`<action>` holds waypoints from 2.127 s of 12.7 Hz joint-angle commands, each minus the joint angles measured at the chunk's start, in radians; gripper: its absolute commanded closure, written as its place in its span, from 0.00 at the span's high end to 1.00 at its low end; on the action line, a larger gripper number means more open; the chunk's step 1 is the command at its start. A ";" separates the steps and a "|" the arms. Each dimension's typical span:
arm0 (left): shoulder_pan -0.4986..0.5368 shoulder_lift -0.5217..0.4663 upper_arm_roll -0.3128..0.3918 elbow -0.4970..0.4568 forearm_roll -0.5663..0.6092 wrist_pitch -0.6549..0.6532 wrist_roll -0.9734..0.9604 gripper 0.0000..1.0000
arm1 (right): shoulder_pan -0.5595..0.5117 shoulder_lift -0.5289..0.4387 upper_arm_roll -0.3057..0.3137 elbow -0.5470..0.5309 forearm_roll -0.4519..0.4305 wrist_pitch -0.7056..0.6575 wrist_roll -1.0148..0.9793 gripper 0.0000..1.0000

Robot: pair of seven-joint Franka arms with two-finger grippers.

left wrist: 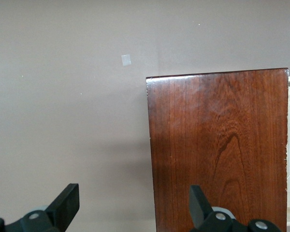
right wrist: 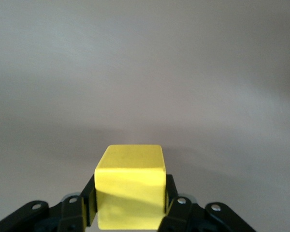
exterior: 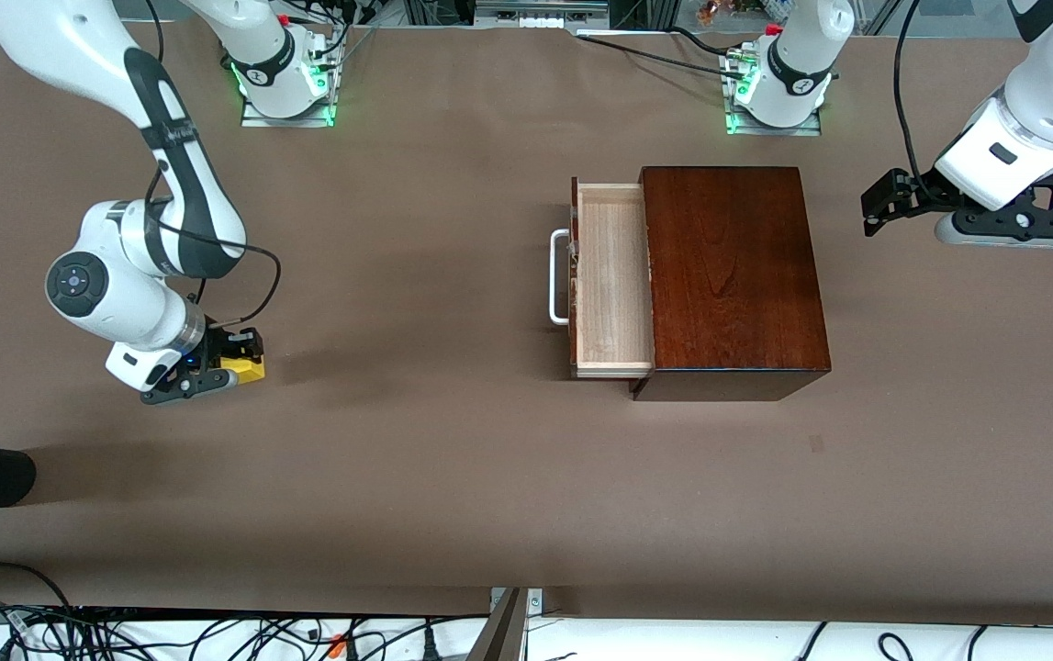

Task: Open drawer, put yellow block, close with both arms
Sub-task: 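Carry the yellow cube with the right gripper over the open drawer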

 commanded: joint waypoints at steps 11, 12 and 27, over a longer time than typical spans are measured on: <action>0.031 -0.003 -0.013 0.018 -0.018 -0.017 0.013 1.00 | 0.523 0.213 0.261 0.736 -0.207 -0.367 -0.093 0.32; 0.031 -0.004 -0.013 0.018 -0.020 -0.017 0.013 1.00 | 0.551 0.236 0.258 0.763 -0.212 -0.368 -0.091 0.31; 0.030 -0.004 -0.013 0.018 -0.020 -0.020 0.012 1.00 | 0.749 0.450 0.200 0.872 -0.313 -0.282 -0.099 0.31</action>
